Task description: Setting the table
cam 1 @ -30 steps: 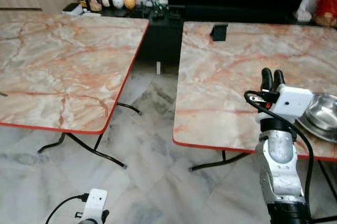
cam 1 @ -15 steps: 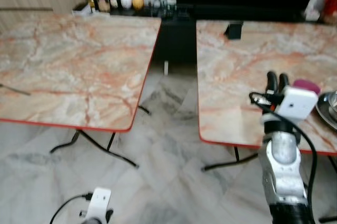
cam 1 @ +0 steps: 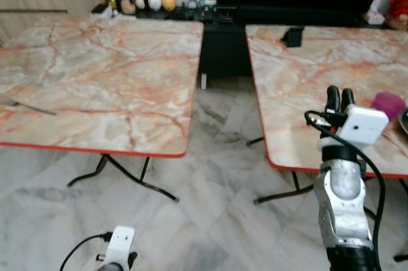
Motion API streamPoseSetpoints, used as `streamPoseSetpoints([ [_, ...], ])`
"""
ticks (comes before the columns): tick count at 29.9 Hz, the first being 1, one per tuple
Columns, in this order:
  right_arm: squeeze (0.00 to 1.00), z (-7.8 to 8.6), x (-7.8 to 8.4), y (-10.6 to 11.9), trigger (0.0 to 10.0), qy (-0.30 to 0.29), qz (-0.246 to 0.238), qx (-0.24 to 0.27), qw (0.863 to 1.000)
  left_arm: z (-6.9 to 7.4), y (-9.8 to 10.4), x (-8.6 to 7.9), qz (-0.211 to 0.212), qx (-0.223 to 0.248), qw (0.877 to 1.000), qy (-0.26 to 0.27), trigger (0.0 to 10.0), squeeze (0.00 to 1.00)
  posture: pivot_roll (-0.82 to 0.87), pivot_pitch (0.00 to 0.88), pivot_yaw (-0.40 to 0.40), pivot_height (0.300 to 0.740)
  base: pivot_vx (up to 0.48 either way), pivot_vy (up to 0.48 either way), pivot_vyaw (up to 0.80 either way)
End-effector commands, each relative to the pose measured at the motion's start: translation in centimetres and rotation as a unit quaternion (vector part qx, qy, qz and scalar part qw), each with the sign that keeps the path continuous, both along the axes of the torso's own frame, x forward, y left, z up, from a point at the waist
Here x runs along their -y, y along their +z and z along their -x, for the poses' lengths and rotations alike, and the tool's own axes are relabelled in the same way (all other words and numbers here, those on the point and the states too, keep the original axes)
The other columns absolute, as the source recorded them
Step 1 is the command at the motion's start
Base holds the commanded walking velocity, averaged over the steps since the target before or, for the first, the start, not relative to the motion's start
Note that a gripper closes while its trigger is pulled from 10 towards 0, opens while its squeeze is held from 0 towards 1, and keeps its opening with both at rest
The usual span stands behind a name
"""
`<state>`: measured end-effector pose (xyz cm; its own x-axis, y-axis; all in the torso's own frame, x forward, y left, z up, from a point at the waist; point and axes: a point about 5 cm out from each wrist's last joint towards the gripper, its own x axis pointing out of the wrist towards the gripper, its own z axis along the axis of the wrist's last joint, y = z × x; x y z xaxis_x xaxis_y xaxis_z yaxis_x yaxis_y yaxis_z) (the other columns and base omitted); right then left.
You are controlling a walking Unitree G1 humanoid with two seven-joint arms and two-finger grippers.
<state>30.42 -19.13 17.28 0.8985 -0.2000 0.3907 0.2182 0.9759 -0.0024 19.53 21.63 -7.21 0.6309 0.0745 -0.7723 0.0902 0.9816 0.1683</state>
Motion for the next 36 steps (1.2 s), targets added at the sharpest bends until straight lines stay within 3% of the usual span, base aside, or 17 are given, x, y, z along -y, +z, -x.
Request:
streamPoseSetpoints([
  [1,0.0,0.09,0.42,0.16,10.0,-0.006,0.002,0.003,1.0,0.19,-0.16,0.19,0.004,-0.006,1.0,0.003,10.0,0.0,0.03,0.0,-0.009,0.727,0.0,0.281,0.0],
  [36,0.0,-0.29,-0.5,0.26,10.0,0.02,0.018,0.003,1.0,0.38,-0.31,0.45,0.004,-0.009,1.0,-0.001,10.0,0.0,0.04,0.0,-0.026,0.727,0.0,0.28,0.0],
])
